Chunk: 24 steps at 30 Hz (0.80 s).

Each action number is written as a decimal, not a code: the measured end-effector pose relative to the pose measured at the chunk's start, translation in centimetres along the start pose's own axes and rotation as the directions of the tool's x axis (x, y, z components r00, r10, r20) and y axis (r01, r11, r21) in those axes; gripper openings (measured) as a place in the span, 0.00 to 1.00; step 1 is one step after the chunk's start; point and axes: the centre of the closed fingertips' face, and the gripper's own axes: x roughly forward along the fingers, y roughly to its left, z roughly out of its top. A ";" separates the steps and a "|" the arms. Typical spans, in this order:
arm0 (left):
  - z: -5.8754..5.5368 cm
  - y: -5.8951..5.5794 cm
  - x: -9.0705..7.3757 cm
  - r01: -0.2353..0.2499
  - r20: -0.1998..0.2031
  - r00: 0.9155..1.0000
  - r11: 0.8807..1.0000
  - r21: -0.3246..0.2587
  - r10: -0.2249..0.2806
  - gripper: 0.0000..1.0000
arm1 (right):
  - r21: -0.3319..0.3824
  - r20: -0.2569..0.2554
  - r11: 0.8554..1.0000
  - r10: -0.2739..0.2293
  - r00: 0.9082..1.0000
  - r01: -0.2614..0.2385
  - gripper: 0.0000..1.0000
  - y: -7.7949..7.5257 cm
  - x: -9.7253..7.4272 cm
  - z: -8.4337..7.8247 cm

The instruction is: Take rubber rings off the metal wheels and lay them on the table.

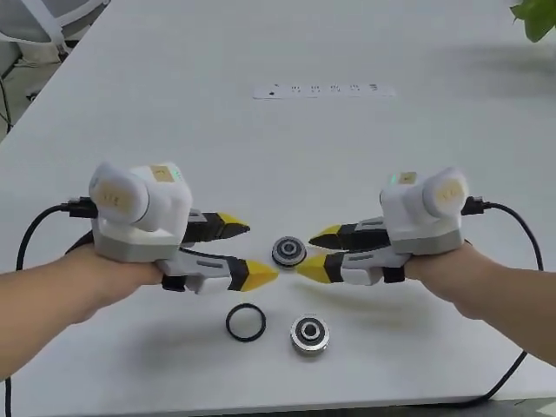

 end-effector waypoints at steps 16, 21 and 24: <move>0.3 0.5 1.9 0.010 0.006 1.000 1.000 0.000 -0.010 0.37 | 0.004 0.000 1.000 0.003 1.000 -0.003 0.31 0.0 0.2 0.0; 0.3 0.6 2.6 0.014 -0.001 1.000 1.000 0.011 -0.014 0.33 | 0.006 0.001 1.000 0.005 1.000 -0.005 0.31 -0.1 0.3 0.0; 0.3 0.6 2.9 0.016 -0.003 1.000 1.000 0.012 -0.016 0.32 | 0.007 0.002 1.000 0.005 1.000 -0.005 0.31 -0.1 0.4 0.0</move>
